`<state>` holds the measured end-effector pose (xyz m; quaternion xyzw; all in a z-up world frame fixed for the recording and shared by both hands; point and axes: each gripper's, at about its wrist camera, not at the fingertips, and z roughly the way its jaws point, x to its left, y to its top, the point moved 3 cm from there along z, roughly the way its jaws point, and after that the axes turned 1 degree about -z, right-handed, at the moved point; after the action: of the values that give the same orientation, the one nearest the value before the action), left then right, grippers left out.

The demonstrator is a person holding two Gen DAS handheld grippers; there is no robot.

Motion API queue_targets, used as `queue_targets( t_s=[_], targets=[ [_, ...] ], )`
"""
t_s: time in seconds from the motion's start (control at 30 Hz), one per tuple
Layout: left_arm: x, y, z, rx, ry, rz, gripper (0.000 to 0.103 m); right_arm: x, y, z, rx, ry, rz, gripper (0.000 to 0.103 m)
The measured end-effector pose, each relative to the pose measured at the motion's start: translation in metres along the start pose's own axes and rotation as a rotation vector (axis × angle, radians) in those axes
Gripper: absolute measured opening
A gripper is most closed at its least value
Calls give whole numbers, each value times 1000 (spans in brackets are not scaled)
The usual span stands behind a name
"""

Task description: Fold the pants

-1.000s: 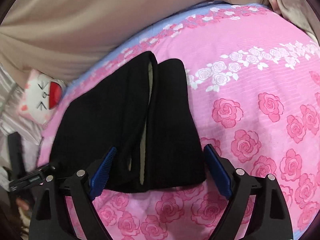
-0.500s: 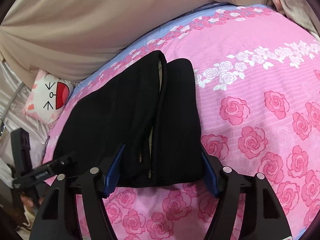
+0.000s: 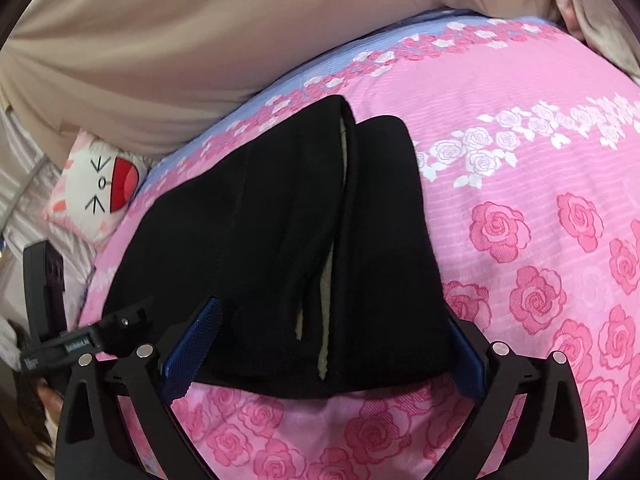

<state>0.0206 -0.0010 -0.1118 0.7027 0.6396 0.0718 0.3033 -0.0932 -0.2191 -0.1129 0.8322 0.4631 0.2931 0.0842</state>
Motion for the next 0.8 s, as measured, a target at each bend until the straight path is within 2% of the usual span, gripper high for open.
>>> queue_targets(
  t_s=[0.03,0.07,0.1,0.13,0.27,0.53,0.63,0.8],
  targets=[
    [2,1,-5,-15,4,-12,63,0,0,-2,1,53,9,57],
    [4,4,-12,-29,3,-13,51,-1,0,-4,4,85,27,50],
    [4,5,-16,-37,-8,-15,35,0,0,-5,3,83,18,49],
    [3,7,-20,-33,-30,-16,32,3,0,-7,-3,77,7,46],
    [-2,12,-33,-29,-44,-1,28,6,5,-22,-29,144,40,42],
    [-20,8,-110,-74,-148,84,28,42,14,-89,-108,197,-68,42],
    [-33,14,-132,-117,-156,127,28,56,24,-108,-156,215,-104,42],
    [-44,52,-161,-226,-174,185,28,78,67,-135,-269,217,-189,42]
  ],
)
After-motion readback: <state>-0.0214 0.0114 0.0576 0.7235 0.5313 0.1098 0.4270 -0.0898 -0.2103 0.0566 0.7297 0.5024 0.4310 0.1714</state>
